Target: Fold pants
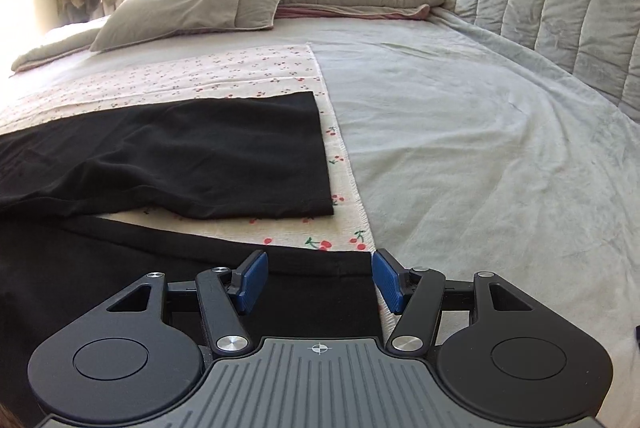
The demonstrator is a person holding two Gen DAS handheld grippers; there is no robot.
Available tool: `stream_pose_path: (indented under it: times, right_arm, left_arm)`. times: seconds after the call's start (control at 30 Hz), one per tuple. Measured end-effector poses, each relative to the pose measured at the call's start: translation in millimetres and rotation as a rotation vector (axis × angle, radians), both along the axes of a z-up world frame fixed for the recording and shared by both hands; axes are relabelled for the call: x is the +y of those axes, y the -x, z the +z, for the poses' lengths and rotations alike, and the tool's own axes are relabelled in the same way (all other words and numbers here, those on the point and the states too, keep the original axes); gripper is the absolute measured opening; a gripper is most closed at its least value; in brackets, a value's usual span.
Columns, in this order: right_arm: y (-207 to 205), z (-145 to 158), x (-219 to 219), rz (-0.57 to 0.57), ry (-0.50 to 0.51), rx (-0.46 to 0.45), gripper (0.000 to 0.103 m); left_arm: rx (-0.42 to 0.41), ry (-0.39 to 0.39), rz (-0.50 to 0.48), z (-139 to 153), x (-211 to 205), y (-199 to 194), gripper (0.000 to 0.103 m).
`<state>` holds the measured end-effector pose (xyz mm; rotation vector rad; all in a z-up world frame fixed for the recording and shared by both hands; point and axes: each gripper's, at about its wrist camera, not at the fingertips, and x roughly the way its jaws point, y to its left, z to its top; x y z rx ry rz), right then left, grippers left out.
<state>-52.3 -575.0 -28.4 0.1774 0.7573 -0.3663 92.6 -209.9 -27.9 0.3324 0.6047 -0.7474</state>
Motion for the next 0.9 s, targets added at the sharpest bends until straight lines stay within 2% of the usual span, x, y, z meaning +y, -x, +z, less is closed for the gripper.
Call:
stream_pose_path:
  times: [0.2,0.37,0.5,0.63,0.77,0.9]
  right_arm:
    - [2,-19,-18,-0.020,-0.023,0.012,0.054]
    - [8,-4,-20,-0.017,-0.099,-0.085,0.054]
    - [-11,1,-23,-0.030,-0.190,-0.113,0.053]
    - [-28,-12,-30,-0.088,-0.280,-0.095,0.047]
    - [-34,-26,-34,-0.117,-0.309,-0.122,0.044]
    - [-35,-30,-35,-0.131,-0.296,-0.159,0.035]
  left_arm:
    - [0.004,-0.035,-0.145,-11,-78,-18,0.076]
    - [-0.003,-0.032,-0.211,0,-125,-39,0.075]
    - [0.011,-0.038,-0.195,15,-154,-81,0.075]
    - [0.004,-0.087,-0.190,24,-191,-121,0.075]
    - [0.041,-0.078,-0.205,16,-225,-162,0.075]
    - [0.111,-0.051,-0.238,-3,-261,-201,0.071]
